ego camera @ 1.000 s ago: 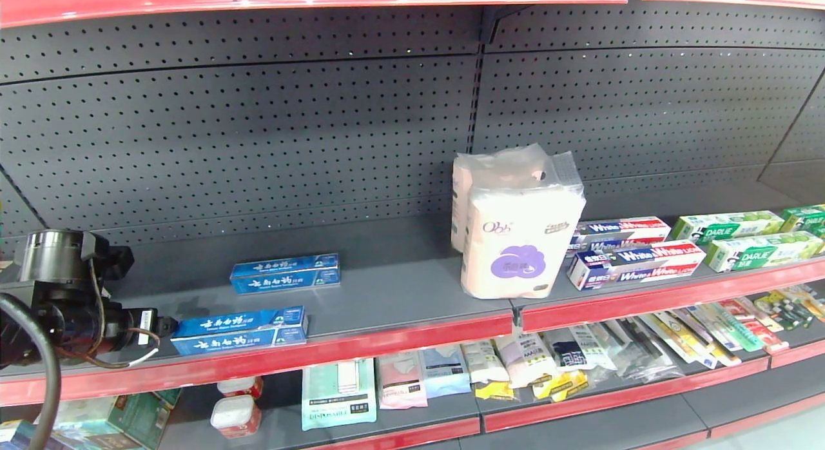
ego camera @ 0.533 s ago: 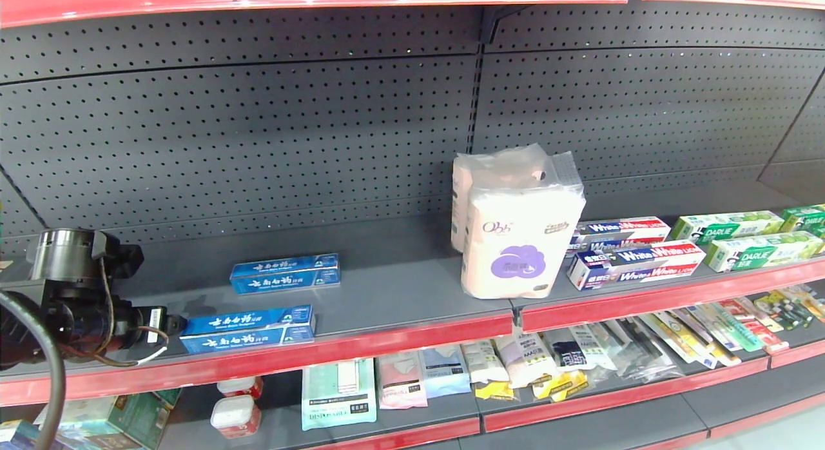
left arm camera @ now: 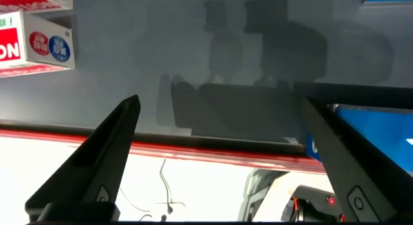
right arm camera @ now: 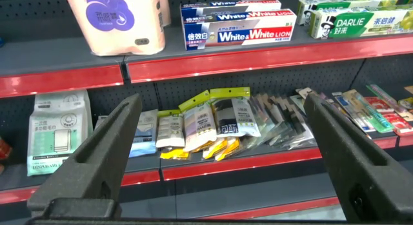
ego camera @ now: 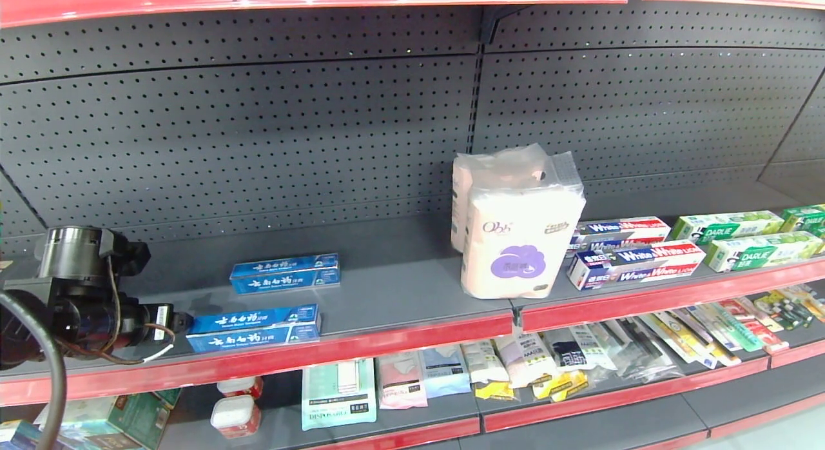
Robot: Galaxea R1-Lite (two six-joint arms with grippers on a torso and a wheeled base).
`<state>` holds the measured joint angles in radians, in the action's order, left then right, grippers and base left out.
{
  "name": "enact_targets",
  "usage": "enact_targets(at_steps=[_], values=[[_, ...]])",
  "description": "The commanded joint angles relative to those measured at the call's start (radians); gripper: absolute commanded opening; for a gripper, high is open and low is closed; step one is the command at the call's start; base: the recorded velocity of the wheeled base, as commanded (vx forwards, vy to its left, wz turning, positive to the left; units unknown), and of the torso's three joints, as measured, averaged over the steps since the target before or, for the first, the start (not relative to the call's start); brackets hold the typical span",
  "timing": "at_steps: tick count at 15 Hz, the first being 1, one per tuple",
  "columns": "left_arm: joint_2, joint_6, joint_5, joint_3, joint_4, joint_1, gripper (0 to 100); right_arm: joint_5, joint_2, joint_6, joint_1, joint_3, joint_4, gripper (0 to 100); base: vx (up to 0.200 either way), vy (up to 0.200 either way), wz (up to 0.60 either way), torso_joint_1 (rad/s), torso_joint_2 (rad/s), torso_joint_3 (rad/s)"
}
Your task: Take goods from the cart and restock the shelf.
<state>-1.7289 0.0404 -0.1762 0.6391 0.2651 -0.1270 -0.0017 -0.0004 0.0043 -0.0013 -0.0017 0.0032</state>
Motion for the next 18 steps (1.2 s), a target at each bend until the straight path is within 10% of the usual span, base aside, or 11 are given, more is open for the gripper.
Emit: enact_targets(at_steps=[1, 18], values=[[0.0, -0.001, 0.0, 0.007, 0.0, 0.01, 100, 0.0, 0.002, 0.0, 0.0, 0.0, 0.0, 100, 0.0, 0.0, 0.0, 0.0, 0.0, 0.0], [0.002, -0.022, -0.005, 0.007, 0.0, 0.038, 100, 0.0, 0.002, 0.0, 0.0, 0.0, 0.0, 100, 0.0, 0.0, 0.0, 0.0, 0.0, 0.0]])
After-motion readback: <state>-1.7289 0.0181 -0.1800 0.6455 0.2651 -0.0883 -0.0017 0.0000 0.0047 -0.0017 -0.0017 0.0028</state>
